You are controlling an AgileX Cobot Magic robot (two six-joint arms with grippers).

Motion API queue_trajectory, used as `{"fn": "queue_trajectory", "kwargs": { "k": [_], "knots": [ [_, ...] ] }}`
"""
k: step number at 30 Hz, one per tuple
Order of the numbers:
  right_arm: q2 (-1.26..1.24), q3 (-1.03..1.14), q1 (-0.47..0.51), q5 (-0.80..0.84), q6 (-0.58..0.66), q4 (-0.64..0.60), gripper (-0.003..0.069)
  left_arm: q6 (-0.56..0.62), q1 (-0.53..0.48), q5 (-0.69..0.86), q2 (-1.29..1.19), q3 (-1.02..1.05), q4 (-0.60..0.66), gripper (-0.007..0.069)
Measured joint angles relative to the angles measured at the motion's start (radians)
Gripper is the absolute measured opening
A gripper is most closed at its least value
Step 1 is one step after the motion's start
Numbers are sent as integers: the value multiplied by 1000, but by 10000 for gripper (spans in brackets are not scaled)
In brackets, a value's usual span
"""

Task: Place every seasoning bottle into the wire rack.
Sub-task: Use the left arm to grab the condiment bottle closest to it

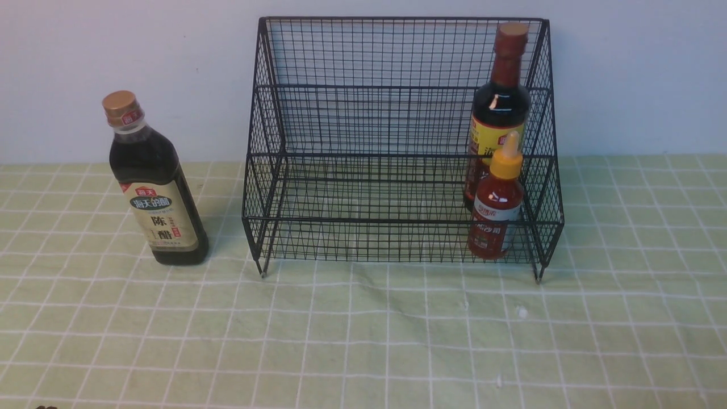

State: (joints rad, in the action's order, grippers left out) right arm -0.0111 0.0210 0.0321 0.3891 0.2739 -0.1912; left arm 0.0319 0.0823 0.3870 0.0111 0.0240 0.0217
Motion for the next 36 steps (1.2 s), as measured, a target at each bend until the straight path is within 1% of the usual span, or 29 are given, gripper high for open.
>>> {"fn": "queue_trajectory", "kwargs": {
  "k": [8,12,14,15,18,20,22,24,25,27,30,32,34,36],
  "knots": [
    [0,0,0,0,0,0,-15,0,0,-4,0,1,-6,-6],
    [0,0,0,0,0,0,-15,-22,0,-90,0,5,39,-6],
    [0,0,0,0,0,0,-15,-69,0,-205,0,5,125,-6],
    [0,0,0,0,0,0,-15,-72,0,-214,0,5,140,-6],
    [0,0,0,0,9,0,-15,-108,0,-387,0,5,247,-6],
    [0,0,0,0,14,0,-15,-114,0,-471,0,5,292,-6],
    [0,0,0,0,15,0,-15,-114,0,-553,0,5,308,-6],
    [0,0,0,0,15,0,-15,-112,0,-656,0,5,315,-6],
    [0,0,0,0,16,0,-15,-105,0,-744,0,5,315,-6],
    [0,0,0,0,16,0,-15,-102,0,-838,-23,3,316,-6],
    [0,0,0,0,17,0,-15,-91,0,-860,-98,-35,319,-6],
    [0,0,0,1,18,0,-15,-84,0,-858,-190,-79,309,-6],
    [0,0,0,1,19,0,-15,-79,0,-856,-337,-165,271,-2],
    [0,0,0,1,19,0,-15,-69,0,-856,-466,-238,223,25]
  ]
}}
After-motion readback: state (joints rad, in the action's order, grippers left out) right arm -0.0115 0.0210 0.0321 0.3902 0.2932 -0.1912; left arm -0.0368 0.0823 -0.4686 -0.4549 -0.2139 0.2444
